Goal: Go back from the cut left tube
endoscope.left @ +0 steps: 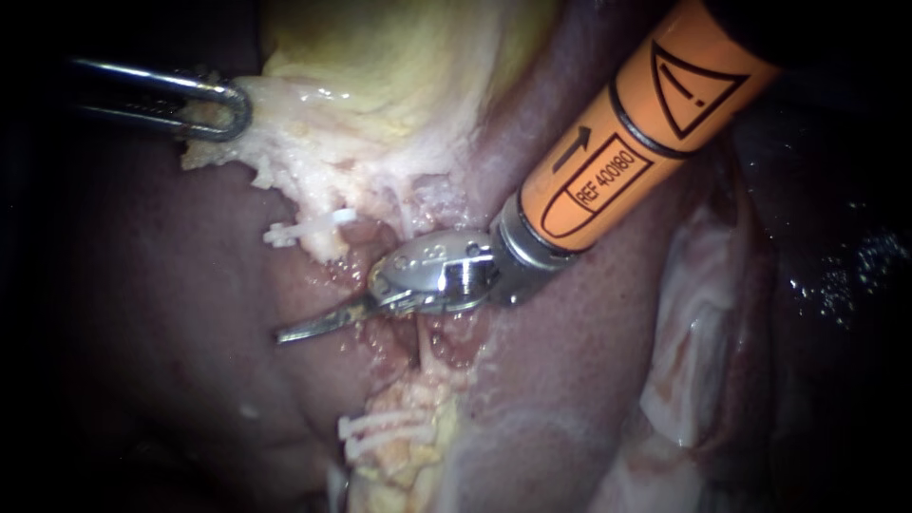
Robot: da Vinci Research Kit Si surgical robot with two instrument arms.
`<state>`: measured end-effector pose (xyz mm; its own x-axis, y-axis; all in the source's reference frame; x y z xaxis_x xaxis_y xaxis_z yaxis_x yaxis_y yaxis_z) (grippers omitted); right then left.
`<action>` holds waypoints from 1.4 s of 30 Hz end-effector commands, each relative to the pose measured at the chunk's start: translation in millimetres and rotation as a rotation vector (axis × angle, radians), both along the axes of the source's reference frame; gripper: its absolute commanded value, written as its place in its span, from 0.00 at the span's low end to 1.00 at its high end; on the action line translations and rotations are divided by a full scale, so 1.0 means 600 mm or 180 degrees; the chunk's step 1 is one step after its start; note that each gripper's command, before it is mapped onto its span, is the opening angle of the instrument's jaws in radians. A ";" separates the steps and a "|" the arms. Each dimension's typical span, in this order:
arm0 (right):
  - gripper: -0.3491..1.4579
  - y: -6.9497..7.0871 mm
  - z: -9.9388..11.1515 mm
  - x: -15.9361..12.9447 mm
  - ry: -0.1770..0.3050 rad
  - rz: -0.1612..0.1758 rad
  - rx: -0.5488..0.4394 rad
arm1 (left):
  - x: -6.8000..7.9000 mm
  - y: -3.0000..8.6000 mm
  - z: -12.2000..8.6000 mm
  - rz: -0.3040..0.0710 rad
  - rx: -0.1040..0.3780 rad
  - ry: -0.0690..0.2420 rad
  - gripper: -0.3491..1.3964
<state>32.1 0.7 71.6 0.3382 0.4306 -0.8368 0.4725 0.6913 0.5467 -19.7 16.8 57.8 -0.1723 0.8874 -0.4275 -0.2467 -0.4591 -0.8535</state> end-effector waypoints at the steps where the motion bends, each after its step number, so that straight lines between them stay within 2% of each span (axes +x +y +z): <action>1: 0.00 0.0000 -0.0002 -0.0002 0.0005 -0.0006 -0.0001 | 0.0000 0.0000 0.0000 0.0001 0.0000 -0.0001 0.00; 3: 0.02 0.0001 -0.0005 -0.0003 0.0000 0.0008 -0.0004 | 0.0000 0.0000 0.0000 0.0001 0.0000 -0.0001 0.00; 4: 0.28 0.0002 -0.0007 -0.0003 -0.0004 0.0017 -0.0005 | 0.0001 0.0000 0.0000 0.0001 0.0000 -0.0001 0.00; 5: 0.49 0.0003 -0.0010 -0.0002 -0.0010 0.0013 -0.0006 | 0.0001 0.0000 0.0000 0.0001 0.0000 -0.0001 0.00; 6: 0.64 0.0004 -0.0012 -0.0002 -0.0047 0.0023 0.0062 | 0.0001 0.0000 0.0000 0.0001 0.0000 -0.0001 0.00; 8: 0.83 0.0006 -0.0018 0.0001 -0.0097 0.0062 0.0165 | 0.0001 0.0000 0.0000 0.0001 0.0000 -0.0001 0.00; 9: 0.86 0.0006 -0.0020 0.0001 -0.0090 0.0067 0.0171 | 0.0001 0.0000 0.0000 0.0001 0.0000 -0.0001 0.00; 17: 0.91 0.0004 -0.0026 -0.0005 -0.0128 0.0085 0.0233 | 0.0001 0.0000 0.0001 0.0002 0.0000 -0.0002 0.00; 19: 0.92 0.0001 -0.0028 -0.0020 -0.0155 0.0154 0.0205 | 0.0001 0.0000 0.0001 0.0002 0.0000 -0.0002 0.00; 20: 0.93 -0.0001 -0.0031 -0.0032 -0.0207 0.0255 0.0182 | 0.0002 0.0000 0.0001 0.0003 0.0000 -0.0002 0.00; 23: 0.99 -0.0013 -0.0039 -0.0080 -0.0464 0.0827 -0.0004 | 0.0002 0.0000 0.0003 0.0003 -0.0001 -0.0002 0.00; 24: 0.99 -0.0018 -0.0042 -0.0104 -0.0597 0.1083 -0.0070 | 0.0002 0.0000 0.0004 0.0003 -0.0002 -0.0002 0.00; 25: 0.99 -0.0022 -0.0044 -0.0123 -0.0705 0.1272 -0.0100 | 0.0002 0.0000 0.0004 0.0003 -0.0003 -0.0002 0.00; 26: 0.99 -0.0026 -0.0046 -0.0148 -0.0733 0.1405 -0.0261 | 0.0002 0.0000 0.0005 0.0003 -0.0003 -0.0001 0.00; 29: 0.99 -0.0031 -0.0049 -0.0205 -0.0839 0.1509 -0.0483 | 0.0002 0.0000 0.0008 0.0002 -0.0005 -0.0001 0.00; 31: 0.99 -0.0030 -0.0050 -0.0247 -0.0972 0.1550 -0.0673 | 0.0002 0.0001 0.0008 0.0002 -0.0005 -0.0001 0.00; 33: 0.99 -0.0025 -0.0053 -0.0280 -0.1075 0.1528 -0.0822 | 0.0002 0.0001 0.0009 0.0003 -0.0005 -0.0001 0.00; 37: 0.99 -0.0001 -0.0069 -0.0345 -0.1332 0.1438 -0.1029 | 0.0002 0.0001 0.0009 0.0002 -0.0005 0.0000 0.00; 40: 0.99 0.0019 -0.0086 -0.0375 -0.1501 0.1418 -0.1008 | 0.0001 0.0000 0.0009 0.0000 -0.0006 0.0001 0.00; 42: 0.99 0.0029 -0.0095 -0.0386 -0.1543 0.1425 -0.1011 | -0.0001 -0.0002 0.0011 -0.0001 -0.0009 0.0003 0.00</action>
